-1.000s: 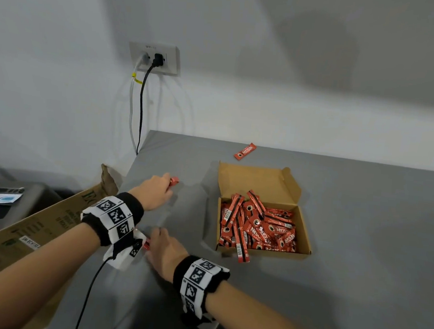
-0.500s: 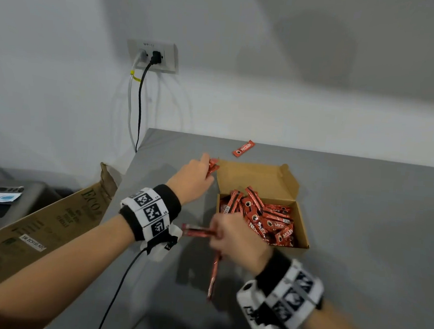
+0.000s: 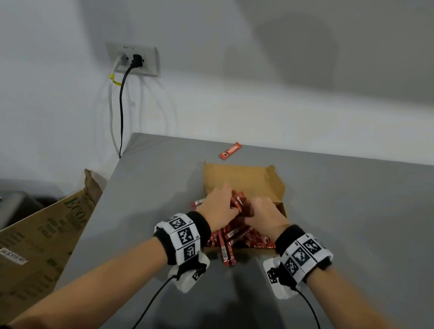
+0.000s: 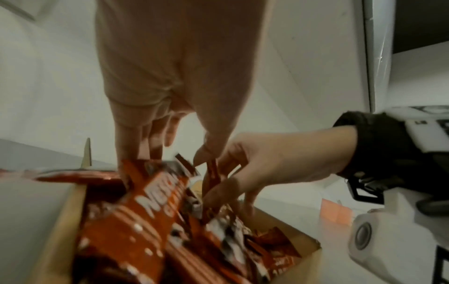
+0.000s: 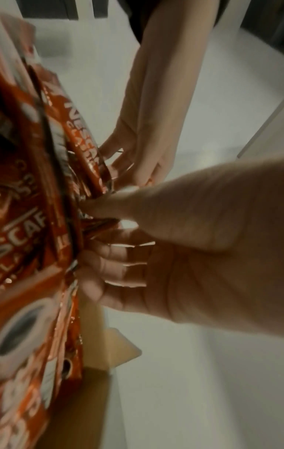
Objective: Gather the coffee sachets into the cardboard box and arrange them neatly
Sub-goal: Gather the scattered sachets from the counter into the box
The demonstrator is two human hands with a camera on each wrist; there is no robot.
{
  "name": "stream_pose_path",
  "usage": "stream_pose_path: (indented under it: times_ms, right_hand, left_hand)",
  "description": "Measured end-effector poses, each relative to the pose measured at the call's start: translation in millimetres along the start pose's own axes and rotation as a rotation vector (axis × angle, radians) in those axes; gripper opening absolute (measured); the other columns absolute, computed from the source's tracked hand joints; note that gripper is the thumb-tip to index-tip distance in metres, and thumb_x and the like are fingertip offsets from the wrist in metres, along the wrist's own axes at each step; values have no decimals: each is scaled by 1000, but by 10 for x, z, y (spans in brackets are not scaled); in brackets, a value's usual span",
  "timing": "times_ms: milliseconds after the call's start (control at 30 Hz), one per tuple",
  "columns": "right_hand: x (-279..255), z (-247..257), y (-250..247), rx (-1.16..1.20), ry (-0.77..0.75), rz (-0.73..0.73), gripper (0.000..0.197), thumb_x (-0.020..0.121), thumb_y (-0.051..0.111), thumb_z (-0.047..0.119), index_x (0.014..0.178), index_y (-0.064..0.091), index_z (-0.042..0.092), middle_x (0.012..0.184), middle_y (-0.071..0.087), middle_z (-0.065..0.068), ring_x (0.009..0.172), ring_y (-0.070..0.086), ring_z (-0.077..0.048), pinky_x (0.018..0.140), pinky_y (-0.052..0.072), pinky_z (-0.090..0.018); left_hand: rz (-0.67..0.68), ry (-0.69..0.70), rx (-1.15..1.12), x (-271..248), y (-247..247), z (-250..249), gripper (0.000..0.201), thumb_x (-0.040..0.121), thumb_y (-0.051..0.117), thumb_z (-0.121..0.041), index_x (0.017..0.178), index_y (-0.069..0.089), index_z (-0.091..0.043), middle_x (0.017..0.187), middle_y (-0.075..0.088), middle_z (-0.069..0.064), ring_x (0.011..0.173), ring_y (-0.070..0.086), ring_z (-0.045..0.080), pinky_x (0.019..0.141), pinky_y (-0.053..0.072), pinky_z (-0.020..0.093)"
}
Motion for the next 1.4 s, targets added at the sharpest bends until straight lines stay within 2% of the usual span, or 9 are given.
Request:
stream_pose_path:
  times_ms: [100, 233, 300, 433, 700, 933, 1100, 1233, 1400]
  right_hand:
    - [-9, 26, -88, -4, -30, 96, 22, 80, 71, 28, 93, 64, 12, 78, 62, 4, 68, 58, -9, 61, 47, -21]
    - [154, 41, -442, -48, -26, 153, 25, 81, 70, 26, 102, 63, 13, 88, 61, 4, 80, 56, -9, 65, 42, -15]
    - [433, -1, -611, -103, -3, 29, 17, 85, 61, 15, 101, 65, 9, 95, 65, -4, 84, 58, -15, 68, 42, -19]
    - [1112, -79, -633, -281, 48, -18, 21, 88, 52, 10, 105, 62, 3, 110, 63, -16, 100, 59, -30, 84, 49, -36]
    - [2001, -27, -450, -387, -37, 48, 40, 90, 48, 3, 130, 46, 2, 129, 51, -20, 118, 50, -35, 98, 40, -36]
    - [2235, -65, -323, -432, -37, 118, 52, 92, 42, -1, 143, 29, 4, 144, 33, -21, 130, 36, -38, 106, 31, -39]
    - [2254, -6, -319, -470, -23, 81, 31, 97, 41, 4, 125, 53, 0, 131, 53, -19, 120, 51, -31, 98, 38, -32]
    - [2142, 48, -412, -455, -21, 33, 28, 95, 41, 1, 120, 53, -4, 126, 54, -21, 114, 54, -32, 93, 41, -32]
    - [1676, 277, -733, -174, -38, -68, 10, 78, 57, 7, 77, 67, 2, 78, 70, -17, 61, 60, -22, 66, 55, -30]
  left_hand:
    - [-20, 23, 132, -56, -117, -6, 25, 89, 50, -9, 113, 45, -6, 100, 61, 10, 82, 62, 22, 72, 55, 34]
    - [-115, 195, 323, -188, -197, 11, 40, 92, 46, -21, 131, 40, -13, 129, 48, 6, 116, 46, 17, 101, 40, 32]
    - [61, 400, 439, -288, -85, 40, 49, 89, 53, -36, 134, 40, -22, 139, 37, 3, 130, 30, 17, 114, 19, 41]
    - [367, 518, 535, -291, 130, 234, 65, 76, 64, -56, 134, 43, -36, 150, 16, 5, 141, 0, 21, 111, -8, 54]
    - [243, 551, 497, 123, -37, 402, 44, 70, 71, -52, 106, 66, -27, 142, 31, 4, 130, 24, 22, 109, 24, 53]
    - [338, 469, 551, 344, -109, 335, 45, 67, 75, -48, 106, 66, -28, 143, 26, 3, 128, 18, 22, 109, 22, 52]
    - [365, 449, 558, 339, -104, 362, 45, 72, 73, -43, 113, 62, -27, 147, 19, 2, 134, 8, 23, 113, 13, 54]
    - [327, 457, 499, 294, -61, 429, 44, 75, 72, -41, 115, 61, -26, 149, 18, 2, 136, 4, 22, 113, 6, 51]
    - [240, 495, 395, 154, -6, 566, 43, 71, 76, -38, 110, 65, -22, 147, 24, 4, 137, 11, 22, 114, 6, 40]
Point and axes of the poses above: each hand's wrist, its own x-axis towards the middle knuckle, its own y-axis out of the palm, z = x × y, the point moved 2 cm from there along x, towards the middle knuckle
